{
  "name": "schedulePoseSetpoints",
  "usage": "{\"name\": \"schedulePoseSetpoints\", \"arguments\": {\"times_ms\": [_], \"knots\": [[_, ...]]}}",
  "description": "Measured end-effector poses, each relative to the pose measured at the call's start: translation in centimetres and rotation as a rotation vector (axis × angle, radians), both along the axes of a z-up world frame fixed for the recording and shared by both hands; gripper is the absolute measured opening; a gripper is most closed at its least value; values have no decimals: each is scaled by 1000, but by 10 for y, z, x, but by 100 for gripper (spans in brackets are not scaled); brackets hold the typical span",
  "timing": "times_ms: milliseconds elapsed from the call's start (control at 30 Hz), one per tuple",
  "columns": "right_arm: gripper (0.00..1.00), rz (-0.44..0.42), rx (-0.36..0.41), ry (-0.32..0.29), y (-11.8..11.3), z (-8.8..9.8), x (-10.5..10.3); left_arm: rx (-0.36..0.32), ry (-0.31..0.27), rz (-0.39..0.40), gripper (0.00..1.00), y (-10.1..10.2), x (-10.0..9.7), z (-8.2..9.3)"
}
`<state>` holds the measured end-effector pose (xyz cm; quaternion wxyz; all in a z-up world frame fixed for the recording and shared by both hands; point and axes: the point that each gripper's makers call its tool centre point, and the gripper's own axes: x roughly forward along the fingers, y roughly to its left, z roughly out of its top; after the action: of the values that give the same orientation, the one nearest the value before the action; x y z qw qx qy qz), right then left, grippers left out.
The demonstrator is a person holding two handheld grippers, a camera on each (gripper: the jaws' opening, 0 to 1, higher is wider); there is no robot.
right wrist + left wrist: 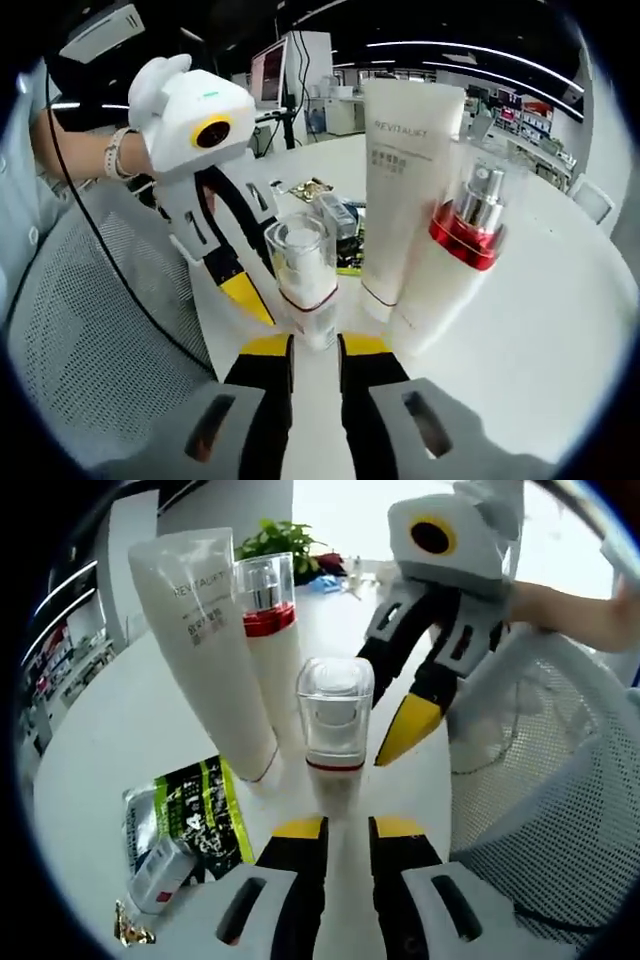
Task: Arrange the skincare products in the storage area until every visible bottle or jar stands upright without overlapping.
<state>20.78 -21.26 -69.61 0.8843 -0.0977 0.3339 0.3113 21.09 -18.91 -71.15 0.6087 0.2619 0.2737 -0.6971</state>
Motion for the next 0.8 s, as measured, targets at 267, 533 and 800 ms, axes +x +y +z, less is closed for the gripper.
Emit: {"name": "schedulePoseSetpoints", "arguments": {"times_ms": [267, 533, 800], "knots": [[16, 16, -15, 36, 0, -6, -1, 2, -2, -1, 13, -7, 0, 0], [13, -10, -21, 43, -8, -6, 2, 4, -5, 4, 11, -18, 2, -3], [12, -68, -13, 43, -24, -6, 6, -9, -6, 20, 8, -33, 7, -2]]}}
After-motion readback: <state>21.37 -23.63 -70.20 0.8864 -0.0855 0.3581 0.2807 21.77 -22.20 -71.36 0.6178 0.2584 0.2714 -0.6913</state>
